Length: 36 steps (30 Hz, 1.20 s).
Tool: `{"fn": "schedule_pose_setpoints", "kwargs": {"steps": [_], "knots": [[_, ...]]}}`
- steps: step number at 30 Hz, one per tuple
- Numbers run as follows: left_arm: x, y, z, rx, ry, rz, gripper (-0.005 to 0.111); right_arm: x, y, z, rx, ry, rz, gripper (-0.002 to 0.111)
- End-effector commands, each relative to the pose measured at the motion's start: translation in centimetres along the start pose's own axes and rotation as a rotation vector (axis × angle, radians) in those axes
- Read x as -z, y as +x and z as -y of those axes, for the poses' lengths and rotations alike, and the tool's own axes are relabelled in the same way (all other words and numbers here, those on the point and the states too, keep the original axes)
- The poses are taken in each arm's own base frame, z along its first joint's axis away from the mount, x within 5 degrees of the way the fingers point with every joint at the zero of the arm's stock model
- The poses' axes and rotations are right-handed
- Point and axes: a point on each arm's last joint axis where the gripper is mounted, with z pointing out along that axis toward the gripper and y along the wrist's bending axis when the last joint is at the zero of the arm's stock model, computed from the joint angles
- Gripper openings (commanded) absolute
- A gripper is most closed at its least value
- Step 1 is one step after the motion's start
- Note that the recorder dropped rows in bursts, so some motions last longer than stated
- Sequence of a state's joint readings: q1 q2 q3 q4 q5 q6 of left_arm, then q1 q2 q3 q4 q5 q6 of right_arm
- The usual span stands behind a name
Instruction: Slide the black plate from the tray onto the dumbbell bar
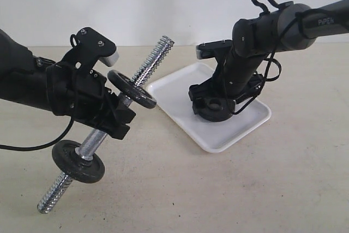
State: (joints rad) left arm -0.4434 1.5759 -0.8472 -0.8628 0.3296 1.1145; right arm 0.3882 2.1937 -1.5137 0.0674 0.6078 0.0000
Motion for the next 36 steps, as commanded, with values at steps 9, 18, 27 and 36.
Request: {"fn": "schedule_pose_setpoints", "kwargs": {"steps": [9, 18, 27, 36], "knots": [[2.0, -2.2, -0.6, 0.012, -0.077, 0.12, 0.004, -0.7, 0.8, -1.9, 0.073, 0.127, -0.045, 0.105], [2.0, -2.1, -0.6, 0.013, -0.073, 0.118, 0.004, -0.7, 0.9, -1.9, 0.097, 0.133, -0.057, 0.105], [2.0, -2.1, -0.5, 0.012, -0.063, 0.114, 0.004, -0.6, 0.9, -1.1, 0.083, 0.138, -0.064, 0.105], [2.0, -2.1, -0.5, 0.012, -0.063, 0.114, 0.004, -0.6, 0.9, -1.1, 0.093, 0.135, -0.066, 0.105]]}}
